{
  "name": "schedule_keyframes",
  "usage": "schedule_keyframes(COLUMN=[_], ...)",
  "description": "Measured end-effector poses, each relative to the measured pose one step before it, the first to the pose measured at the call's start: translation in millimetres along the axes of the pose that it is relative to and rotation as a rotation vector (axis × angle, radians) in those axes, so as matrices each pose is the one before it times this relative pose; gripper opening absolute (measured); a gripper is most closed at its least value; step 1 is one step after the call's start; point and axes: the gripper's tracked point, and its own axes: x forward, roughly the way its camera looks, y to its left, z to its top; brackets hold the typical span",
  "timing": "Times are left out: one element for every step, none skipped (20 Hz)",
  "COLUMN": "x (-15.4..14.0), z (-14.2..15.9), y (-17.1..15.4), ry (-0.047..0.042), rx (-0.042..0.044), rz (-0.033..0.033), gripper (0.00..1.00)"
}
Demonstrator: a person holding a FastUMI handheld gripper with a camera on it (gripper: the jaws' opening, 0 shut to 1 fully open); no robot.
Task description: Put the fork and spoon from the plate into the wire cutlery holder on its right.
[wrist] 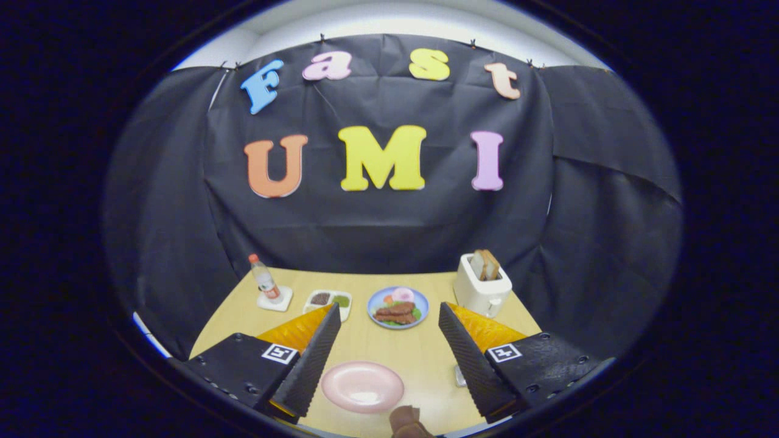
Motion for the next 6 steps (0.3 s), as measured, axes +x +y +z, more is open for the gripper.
schedule_keyframes(x=[-6.55,-3.74,-5.17,-3.54,-3.34,-4.87], z=[8.41,6.31,7.36,8.35,6.13,6.17], y=[2.10,0.25,2.14,3.62,3.82,2.12], ry=[-0.04886,-0.04147,-0.04755,-0.03975,-0.03007,-0.03092], rx=[0.00015,-0.00191,-0.00408,-0.00313,0.00590,0.00934], rz=[-0.00415,-0.01135,-0.00469,0.00653,0.00417,0.00098], gripper=[0.97,0.97,0.97,0.96,0.96,0.96])
